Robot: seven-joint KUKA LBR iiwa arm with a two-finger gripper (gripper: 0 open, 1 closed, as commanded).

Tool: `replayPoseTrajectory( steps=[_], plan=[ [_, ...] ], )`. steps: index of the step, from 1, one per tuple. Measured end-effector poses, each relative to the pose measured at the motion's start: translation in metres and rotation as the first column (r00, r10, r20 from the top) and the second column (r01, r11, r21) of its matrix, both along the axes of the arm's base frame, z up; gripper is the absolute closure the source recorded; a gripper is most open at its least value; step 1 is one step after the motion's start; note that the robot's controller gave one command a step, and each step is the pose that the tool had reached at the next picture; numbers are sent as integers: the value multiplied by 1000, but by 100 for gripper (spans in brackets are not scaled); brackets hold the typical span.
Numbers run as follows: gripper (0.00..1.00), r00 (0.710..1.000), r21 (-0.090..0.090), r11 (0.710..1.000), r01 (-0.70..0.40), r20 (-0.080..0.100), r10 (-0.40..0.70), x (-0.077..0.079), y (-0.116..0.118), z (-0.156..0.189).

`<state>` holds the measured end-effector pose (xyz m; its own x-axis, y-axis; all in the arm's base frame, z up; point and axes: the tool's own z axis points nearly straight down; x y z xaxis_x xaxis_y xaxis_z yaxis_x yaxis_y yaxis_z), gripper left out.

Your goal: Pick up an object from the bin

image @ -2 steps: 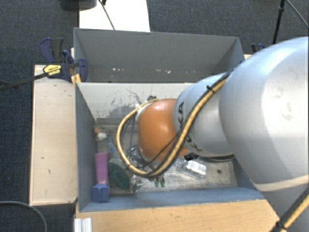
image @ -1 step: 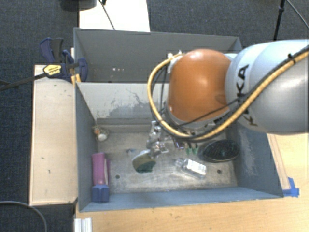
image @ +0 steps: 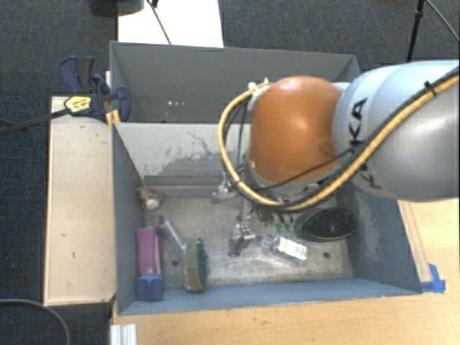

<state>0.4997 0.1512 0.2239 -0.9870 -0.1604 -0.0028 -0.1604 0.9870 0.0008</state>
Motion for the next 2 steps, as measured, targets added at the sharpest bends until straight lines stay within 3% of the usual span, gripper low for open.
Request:
replayPoseTrajectory(
  steps=[1, 2],
  plan=[
    [0, 961, 0, 961, -275, -5, 275, -11, 57, -109],
    [0, 953, 6, 954, -301, 28, 301, -10, 48, -132]
  ],
)
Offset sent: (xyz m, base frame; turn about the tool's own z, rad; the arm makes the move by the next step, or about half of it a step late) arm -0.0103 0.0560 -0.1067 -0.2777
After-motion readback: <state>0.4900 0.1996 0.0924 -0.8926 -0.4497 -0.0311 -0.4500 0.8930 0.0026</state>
